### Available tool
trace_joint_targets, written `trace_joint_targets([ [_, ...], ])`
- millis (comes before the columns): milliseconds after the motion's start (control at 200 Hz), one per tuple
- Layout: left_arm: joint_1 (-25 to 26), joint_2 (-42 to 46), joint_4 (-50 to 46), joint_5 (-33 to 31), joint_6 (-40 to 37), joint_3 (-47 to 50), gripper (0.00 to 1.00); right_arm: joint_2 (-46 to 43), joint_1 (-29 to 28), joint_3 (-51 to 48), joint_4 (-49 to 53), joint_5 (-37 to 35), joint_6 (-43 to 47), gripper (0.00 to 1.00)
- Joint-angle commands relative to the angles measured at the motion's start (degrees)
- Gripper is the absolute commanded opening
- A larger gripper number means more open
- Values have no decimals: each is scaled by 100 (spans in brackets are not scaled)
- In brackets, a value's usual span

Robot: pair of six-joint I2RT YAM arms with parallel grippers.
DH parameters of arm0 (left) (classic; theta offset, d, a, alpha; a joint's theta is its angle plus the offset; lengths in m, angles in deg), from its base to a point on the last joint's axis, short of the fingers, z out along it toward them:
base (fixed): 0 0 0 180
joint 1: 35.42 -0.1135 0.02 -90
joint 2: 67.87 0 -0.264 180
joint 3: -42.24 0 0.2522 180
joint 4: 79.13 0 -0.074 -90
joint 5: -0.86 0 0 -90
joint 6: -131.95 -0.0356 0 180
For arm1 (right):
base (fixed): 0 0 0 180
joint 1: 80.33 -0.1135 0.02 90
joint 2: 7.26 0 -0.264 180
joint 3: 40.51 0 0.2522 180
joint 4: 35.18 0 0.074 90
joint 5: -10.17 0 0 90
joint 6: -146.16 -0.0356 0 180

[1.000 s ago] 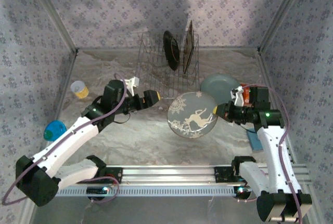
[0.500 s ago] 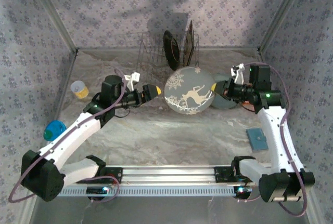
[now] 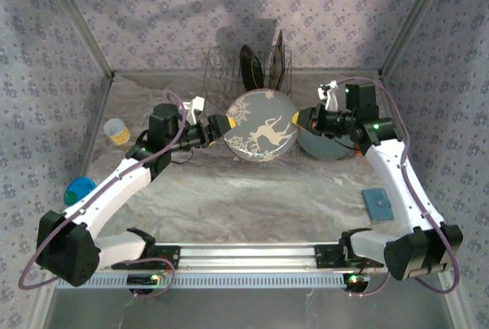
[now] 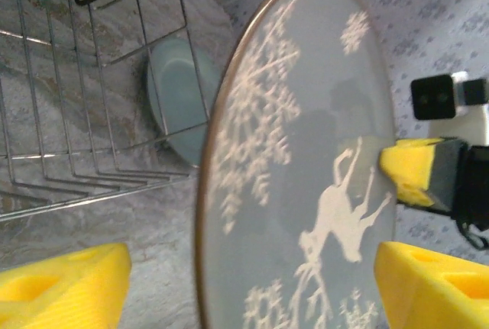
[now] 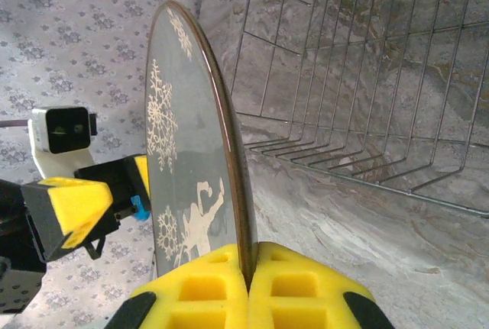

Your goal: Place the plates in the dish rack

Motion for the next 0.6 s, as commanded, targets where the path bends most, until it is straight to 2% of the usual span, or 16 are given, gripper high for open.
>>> trace_joint_targets([
  [0, -86, -42, 544, 157, 213, -114, 76, -22, -117, 317, -754, 267, -334, 0],
  [110, -125, -76, 622, 175, 250, -85, 71, 50, -198, 349, -854, 243, -384, 0],
  [335, -180, -111, 684, 165, 280, -10, 70, 60, -254, 364, -950, 224, -456, 0],
  [595, -205, -121, 752, 169, 338, -10, 44, 134, -318, 327, -1053, 168, -486, 0],
])
